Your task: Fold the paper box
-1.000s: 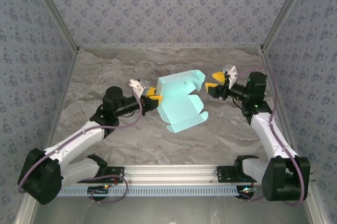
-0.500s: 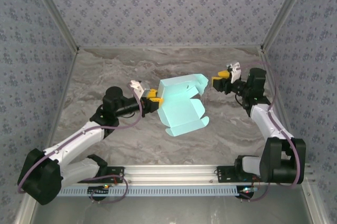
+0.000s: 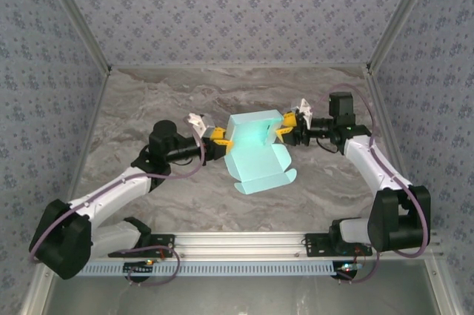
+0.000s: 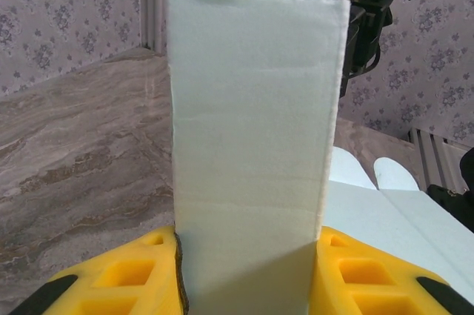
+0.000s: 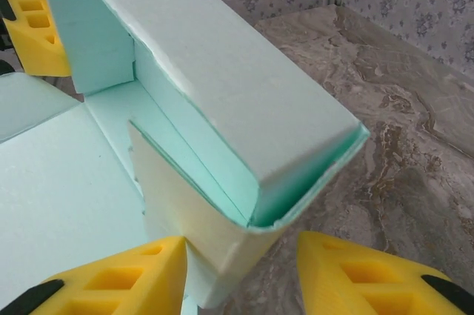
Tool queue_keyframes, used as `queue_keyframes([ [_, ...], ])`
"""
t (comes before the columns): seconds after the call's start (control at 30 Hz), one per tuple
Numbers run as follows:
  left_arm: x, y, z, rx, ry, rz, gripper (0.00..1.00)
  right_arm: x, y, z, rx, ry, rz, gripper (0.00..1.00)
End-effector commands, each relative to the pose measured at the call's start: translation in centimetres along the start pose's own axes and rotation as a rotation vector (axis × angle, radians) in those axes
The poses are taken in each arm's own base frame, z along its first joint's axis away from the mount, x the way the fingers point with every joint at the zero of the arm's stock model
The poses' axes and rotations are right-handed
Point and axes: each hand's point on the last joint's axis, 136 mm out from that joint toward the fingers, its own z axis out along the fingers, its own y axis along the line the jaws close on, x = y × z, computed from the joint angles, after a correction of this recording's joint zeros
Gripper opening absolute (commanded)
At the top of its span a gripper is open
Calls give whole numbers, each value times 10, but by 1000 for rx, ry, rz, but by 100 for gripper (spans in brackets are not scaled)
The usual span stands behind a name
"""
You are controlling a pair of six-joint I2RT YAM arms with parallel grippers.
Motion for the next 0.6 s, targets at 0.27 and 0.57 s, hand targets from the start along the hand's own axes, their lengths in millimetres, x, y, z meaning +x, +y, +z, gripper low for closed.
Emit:
queue_keyframes([
  [0.27, -29, 0, 7, -5, -75, 63, 30, -11, -46, 15, 267, -74, 173, 46],
  [0.57, -24, 6, 16, -83, -79, 47, 30, -11, -75, 27, 635, -111, 219, 34],
])
